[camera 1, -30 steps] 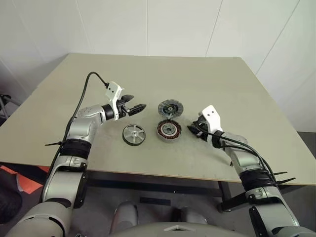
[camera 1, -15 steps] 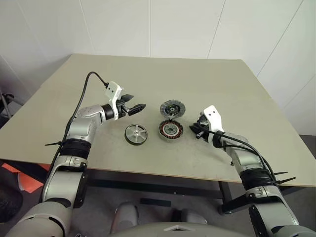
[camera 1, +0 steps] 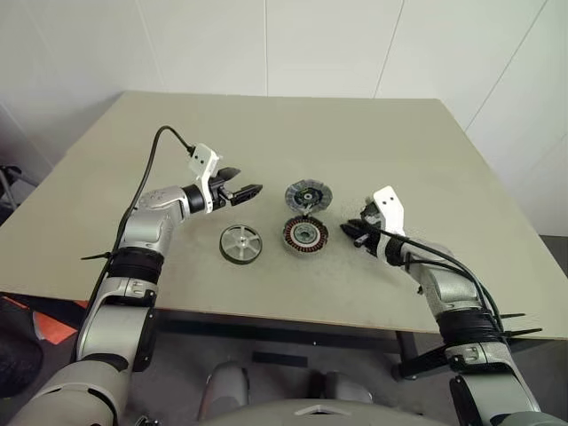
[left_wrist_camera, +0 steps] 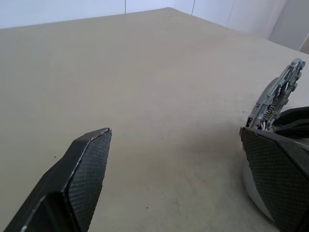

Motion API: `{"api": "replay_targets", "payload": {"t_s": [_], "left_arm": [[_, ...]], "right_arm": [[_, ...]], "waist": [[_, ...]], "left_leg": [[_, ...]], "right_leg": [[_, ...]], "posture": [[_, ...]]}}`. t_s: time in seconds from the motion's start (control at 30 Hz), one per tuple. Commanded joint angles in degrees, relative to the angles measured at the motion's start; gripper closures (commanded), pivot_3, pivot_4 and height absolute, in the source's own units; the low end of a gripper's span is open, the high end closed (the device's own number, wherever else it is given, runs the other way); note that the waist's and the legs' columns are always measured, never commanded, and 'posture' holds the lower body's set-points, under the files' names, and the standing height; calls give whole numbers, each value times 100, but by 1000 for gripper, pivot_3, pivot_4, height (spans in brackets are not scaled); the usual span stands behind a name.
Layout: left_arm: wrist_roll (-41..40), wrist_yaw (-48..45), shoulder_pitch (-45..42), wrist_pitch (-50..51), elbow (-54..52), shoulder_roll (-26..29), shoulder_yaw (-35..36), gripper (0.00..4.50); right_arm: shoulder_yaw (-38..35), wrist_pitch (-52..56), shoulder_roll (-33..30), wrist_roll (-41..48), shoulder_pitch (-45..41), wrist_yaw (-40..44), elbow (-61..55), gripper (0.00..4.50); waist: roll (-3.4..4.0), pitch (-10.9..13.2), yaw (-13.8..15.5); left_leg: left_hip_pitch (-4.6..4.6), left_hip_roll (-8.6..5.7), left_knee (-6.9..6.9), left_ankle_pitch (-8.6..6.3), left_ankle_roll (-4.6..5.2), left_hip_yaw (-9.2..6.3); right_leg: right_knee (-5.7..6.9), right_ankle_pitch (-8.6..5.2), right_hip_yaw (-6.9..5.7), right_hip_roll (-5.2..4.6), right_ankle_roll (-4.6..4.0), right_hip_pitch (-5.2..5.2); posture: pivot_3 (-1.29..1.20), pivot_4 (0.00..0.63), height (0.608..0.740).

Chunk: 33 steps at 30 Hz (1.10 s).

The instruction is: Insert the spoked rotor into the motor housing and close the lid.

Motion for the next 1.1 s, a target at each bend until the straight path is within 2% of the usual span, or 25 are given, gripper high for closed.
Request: {"api": "replay_targets", "payload": {"t_s": [0.03,0.33,0.5,0.73,1.1], "left_arm": [[-61,-80,-133,-50,-101,85,124,0],[-152,-278,-117,27,-188,78,123,0],[-319,-412,-135,153,-348,98,175,0],[-286,-381,-48,183,-467,138,124,0],[-292,-277,111,260,-662,121,128,0]], "right_arm": [[-42,399,-186,525,-99,394,-1261,3919],[373,996,-832,662,51,961,-2166,3919],[725,650,-531,264,-194,670,-1734,3919],[1207,368,-272,-41,-401,773,-1297,3919],[1292,91,-40,-247,-623,847,-509,3919]], "waist": [[0,0,1],[0,1,35],[0,0,10],[0,0,16],[0,0,9]], "left_leg": [[-16,4,1,1,0,-1],[5,3,10,-12,-15,0],[17,6,8,-7,-25,0],[18,5,8,-6,-27,-1],[19,5,10,-5,-29,0]], "right_leg": [[4,0,-1,3,0,-17],[-2,-5,-2,0,-2,14],[2,-9,-2,2,5,19],[5,-4,-2,1,-5,19],[11,-3,-1,1,-6,20]], "posture": [[0,0,740],[0,0,740],[0,0,740],[0,0,740],[0,0,740]]}}
